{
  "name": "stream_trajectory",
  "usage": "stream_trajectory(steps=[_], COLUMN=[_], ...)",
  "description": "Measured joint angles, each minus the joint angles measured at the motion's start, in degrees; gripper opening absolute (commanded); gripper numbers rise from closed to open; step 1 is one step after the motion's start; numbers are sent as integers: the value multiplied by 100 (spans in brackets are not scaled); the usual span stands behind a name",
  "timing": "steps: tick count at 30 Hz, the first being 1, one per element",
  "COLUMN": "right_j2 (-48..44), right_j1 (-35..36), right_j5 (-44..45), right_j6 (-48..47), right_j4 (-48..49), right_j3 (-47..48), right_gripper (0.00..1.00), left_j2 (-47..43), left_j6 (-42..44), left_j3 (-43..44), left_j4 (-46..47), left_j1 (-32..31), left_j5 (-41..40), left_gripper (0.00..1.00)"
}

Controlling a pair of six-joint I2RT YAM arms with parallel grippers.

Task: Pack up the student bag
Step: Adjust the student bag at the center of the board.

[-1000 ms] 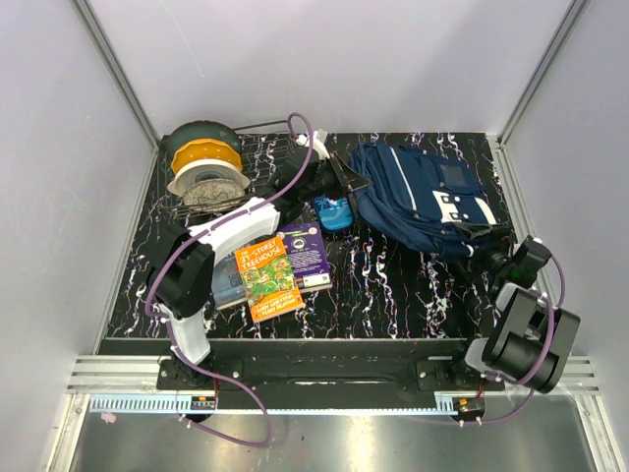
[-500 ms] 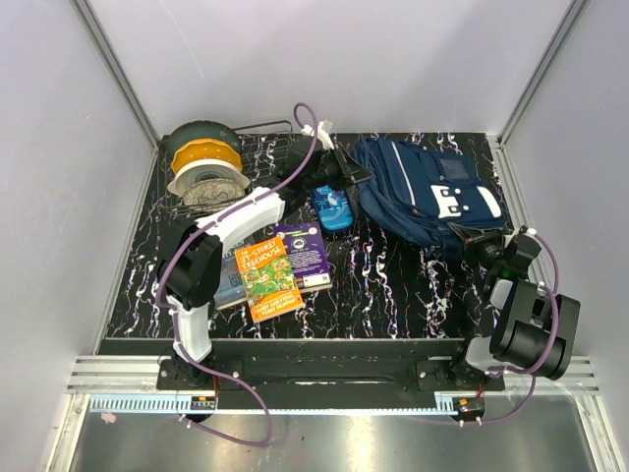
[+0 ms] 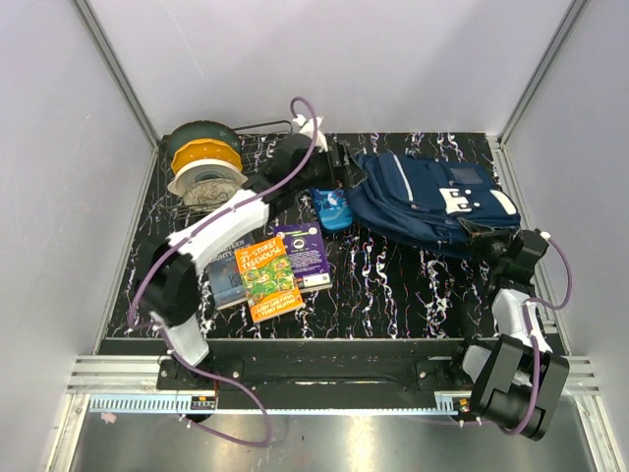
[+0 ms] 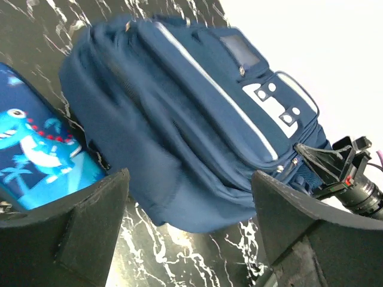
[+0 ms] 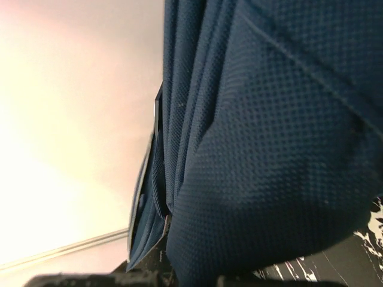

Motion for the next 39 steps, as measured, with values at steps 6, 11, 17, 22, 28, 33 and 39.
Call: stream_trajectory(steps=[6,11,17,22,28,33,39], right_j2=[35,105,105,52,-68,264,647], right_j1=[31,31,31,31,31,17,-13], right_j5=[328,444,452,468,566,369,-72], right_j6=[13,24,-13,-254,-785,-1436,-1878], right_j4=[-566,-699,-1005,-1550,-2376,-2914,-3101], right_j3=[142,227,433,772,1178,1818,2190], right_gripper=[0,0,0,0,0,0,0], left_j2=[-1729,-2199,-1574,-782,-455,-433,-76], left_j6=[402,638,741,778,949,1351,1604], left_j3=[-1384,-1703,-1729,-1729,-1777,-1801,-1755], left_j4=[170,426,704,831,1235,1823,2229], left_j1=[-164,-848,-2221,-2697,-2839,-2826,-2826], left_j5=[-929,-1397,-1360,-1285,-1034,-603,-168], left_gripper=[91,91,88,87,88,89,89])
